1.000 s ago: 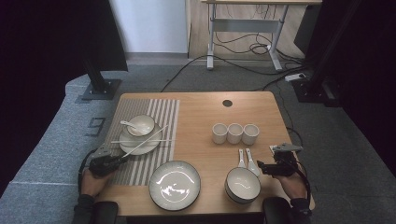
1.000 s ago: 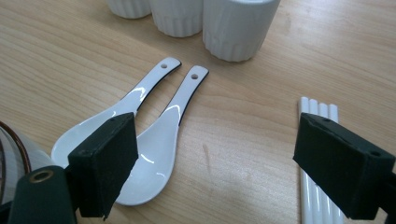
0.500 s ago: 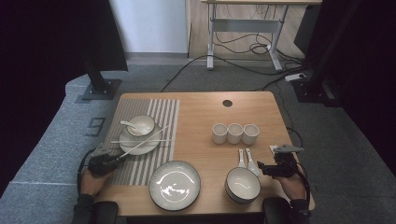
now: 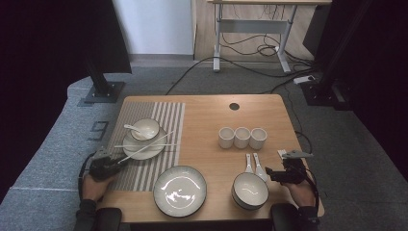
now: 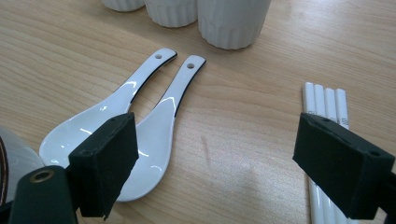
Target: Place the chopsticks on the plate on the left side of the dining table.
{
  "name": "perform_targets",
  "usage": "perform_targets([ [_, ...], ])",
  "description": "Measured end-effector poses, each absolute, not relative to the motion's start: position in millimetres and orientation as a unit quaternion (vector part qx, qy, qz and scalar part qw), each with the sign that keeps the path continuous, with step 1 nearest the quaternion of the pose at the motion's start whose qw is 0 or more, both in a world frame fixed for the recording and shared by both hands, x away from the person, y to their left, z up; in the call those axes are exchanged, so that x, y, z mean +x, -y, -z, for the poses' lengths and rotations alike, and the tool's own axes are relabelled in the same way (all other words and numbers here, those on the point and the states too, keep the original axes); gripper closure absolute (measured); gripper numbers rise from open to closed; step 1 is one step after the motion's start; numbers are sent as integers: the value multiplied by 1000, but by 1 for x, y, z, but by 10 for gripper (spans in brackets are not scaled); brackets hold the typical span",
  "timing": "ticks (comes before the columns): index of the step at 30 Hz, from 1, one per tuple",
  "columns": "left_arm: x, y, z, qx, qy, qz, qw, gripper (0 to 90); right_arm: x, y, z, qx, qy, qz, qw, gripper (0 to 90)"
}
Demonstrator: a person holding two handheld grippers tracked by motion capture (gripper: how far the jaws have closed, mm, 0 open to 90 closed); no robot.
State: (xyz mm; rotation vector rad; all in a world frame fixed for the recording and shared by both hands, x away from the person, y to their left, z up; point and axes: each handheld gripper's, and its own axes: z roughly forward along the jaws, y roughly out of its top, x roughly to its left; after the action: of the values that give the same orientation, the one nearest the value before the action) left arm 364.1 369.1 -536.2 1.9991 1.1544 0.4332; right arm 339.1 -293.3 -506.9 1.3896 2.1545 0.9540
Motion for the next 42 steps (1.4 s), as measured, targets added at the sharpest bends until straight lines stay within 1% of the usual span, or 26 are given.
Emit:
perform_targets([
  [42, 380, -381, 539, 755, -510, -200, 362, 624, 340, 301, 513, 512, -762, -345, 197, 141],
])
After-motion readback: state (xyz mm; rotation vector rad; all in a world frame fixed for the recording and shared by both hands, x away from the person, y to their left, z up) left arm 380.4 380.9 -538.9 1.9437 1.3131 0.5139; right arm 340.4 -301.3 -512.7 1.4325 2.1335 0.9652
